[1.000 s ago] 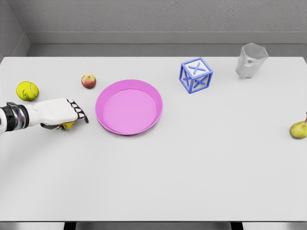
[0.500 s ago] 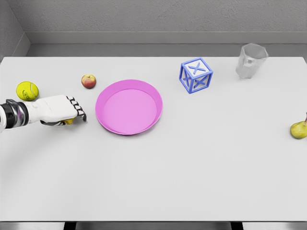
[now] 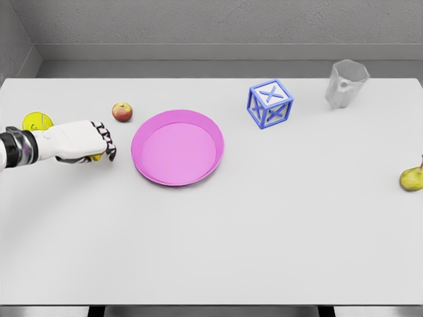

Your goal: Put the lemon on the plate with left arm

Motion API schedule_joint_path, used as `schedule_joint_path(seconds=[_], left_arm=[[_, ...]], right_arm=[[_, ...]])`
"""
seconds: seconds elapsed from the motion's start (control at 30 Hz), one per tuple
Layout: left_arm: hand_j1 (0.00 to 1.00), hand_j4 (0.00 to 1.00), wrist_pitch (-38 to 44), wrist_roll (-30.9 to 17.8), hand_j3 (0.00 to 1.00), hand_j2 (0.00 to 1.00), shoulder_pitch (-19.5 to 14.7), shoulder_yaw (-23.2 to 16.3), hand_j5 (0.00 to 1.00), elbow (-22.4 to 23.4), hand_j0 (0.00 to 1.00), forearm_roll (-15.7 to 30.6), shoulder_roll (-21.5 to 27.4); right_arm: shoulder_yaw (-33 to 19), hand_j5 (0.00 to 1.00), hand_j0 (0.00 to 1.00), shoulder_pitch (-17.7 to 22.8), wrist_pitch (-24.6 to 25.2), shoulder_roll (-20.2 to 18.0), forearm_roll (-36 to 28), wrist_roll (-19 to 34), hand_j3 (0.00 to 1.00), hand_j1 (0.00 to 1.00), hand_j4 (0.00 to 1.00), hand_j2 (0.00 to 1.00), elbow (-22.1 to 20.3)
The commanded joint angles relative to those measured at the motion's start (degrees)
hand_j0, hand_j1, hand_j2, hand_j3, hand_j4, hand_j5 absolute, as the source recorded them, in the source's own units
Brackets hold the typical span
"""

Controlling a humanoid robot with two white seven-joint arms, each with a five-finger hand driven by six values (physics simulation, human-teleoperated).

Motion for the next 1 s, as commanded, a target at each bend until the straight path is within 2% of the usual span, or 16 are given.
schedule_joint_path(seconds=[0.0, 0.97], left_arm=[[0.54, 0.54, 0.1, 0.1, 0.54, 0.54, 0.0, -0.7, 0.54, -0.1, 0.54, 0.2, -0.1], [0.54, 0.54, 0.1, 0.1, 0.54, 0.54, -3.0, -3.3, 0.54, -1.9, 0.54, 0.2, -3.9]], right_arm=[[0.0, 1.00, 1.00, 0.0, 0.0, 0.0, 0.0, 0.0, 1.00, 1.00, 1.00, 1.00, 0.0], [0.0, 1.00, 1.00, 0.0, 0.0, 0.0, 0.0, 0.0, 1.00, 1.00, 1.00, 1.00, 0.0]])
